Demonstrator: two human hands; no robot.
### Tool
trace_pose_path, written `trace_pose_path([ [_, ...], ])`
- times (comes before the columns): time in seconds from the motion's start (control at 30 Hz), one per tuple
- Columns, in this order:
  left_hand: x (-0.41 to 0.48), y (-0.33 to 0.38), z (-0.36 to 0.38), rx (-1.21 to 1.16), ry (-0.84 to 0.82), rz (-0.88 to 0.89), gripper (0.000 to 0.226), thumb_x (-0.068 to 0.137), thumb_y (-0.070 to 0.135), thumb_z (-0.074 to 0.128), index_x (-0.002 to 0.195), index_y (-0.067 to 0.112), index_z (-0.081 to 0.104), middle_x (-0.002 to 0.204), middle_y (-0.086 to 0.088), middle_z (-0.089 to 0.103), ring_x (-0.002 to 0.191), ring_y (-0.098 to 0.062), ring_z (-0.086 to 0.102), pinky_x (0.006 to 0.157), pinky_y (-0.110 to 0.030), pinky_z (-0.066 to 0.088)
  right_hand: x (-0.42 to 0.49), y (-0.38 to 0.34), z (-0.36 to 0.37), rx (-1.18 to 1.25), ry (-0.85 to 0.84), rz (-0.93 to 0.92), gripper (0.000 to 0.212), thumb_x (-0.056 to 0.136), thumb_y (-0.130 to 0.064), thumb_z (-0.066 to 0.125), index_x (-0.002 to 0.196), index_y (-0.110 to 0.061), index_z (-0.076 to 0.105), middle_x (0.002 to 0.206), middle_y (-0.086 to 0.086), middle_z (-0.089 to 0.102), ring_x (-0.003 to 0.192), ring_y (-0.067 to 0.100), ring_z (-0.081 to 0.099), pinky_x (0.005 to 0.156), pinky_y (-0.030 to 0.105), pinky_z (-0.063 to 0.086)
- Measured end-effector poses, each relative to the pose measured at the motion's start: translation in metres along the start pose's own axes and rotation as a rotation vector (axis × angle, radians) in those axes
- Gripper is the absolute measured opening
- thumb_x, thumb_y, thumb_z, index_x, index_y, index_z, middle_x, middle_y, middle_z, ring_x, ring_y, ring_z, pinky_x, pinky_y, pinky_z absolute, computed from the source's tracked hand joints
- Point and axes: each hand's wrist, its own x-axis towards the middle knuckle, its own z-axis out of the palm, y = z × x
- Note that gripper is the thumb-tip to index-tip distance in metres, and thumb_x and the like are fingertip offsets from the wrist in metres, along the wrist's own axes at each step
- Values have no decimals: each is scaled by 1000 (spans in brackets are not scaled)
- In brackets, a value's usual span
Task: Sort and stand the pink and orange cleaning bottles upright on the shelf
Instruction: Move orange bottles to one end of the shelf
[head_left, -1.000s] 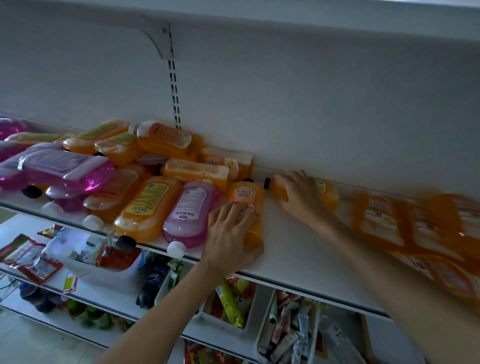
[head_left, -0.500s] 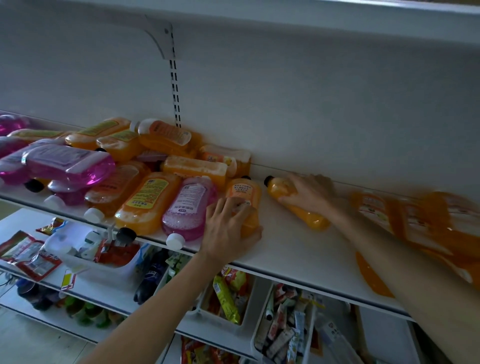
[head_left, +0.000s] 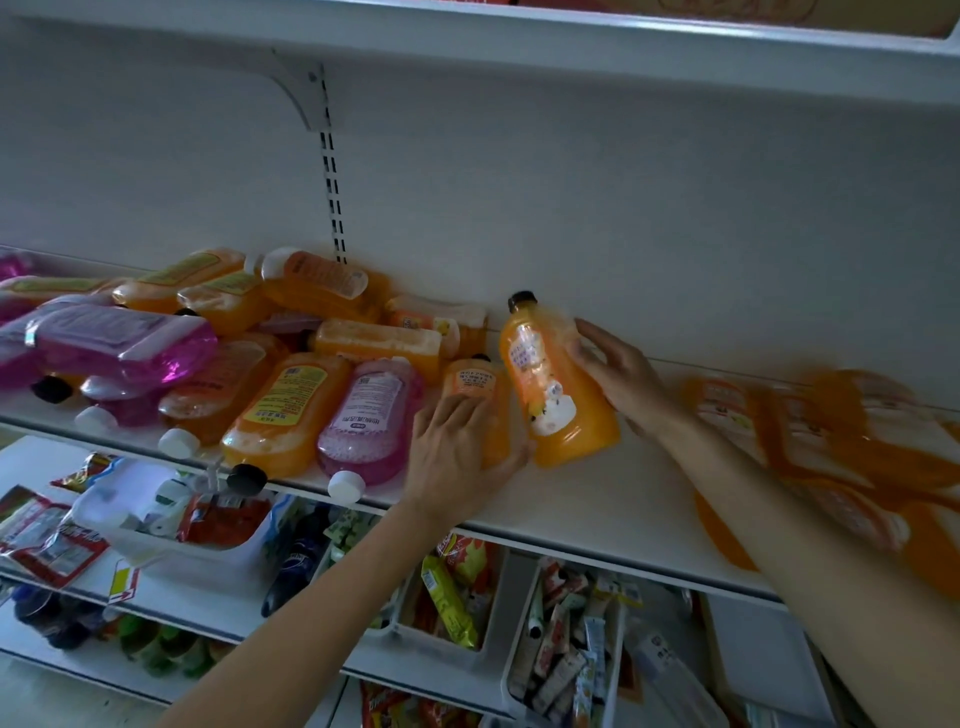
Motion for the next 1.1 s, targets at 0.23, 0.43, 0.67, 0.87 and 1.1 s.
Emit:
trace_pose_path([
  [0.23,2,-2,-9,-633,-72,-159,92,68,81,37,145,34,15,135,1,50,114,-14,55,94,-41,48,-4,-13,29,218,-182,-37,63,89,-49,49,144,-44,17,141,-3,44,116,21,56,86,43,54],
  [0.43,-3,1,-15,-667,-24,-118,71,72,67,45,136,48,20,121,21,51,108,18,41,92,-14,41,-11,-19,34,-62,-68,-240,91,71,-18,78,136,-40,19,120,-23,46,102,-7,58,75,15,52],
  [0.67,-1,0,-4,-442,-12,-86,80,72,80,35,142,47,13,122,8,58,110,-14,57,91,-47,46,-20,-24,21,-184,-3,-294,88,66,-13,83,130,-37,27,124,-19,40,104,-10,51,72,6,45],
  [0.87,-1,9,-4,-216,30,-26,69,72,63,36,126,22,52,97,7,68,100,-17,61,95,-41,35,-22,-2,10,-305,0,-213,96,66,-17,83,140,-40,25,142,-3,34,123,14,45,93,28,48],
  [1.1,-6,-8,7,22,-16,19,46,66,46,47,99,22,68,116,-8,63,104,-34,59,78,-46,47,-16,16,-3,-169,94,13,96,70,-15,81,144,-30,22,130,-5,42,113,16,52,78,24,50],
])
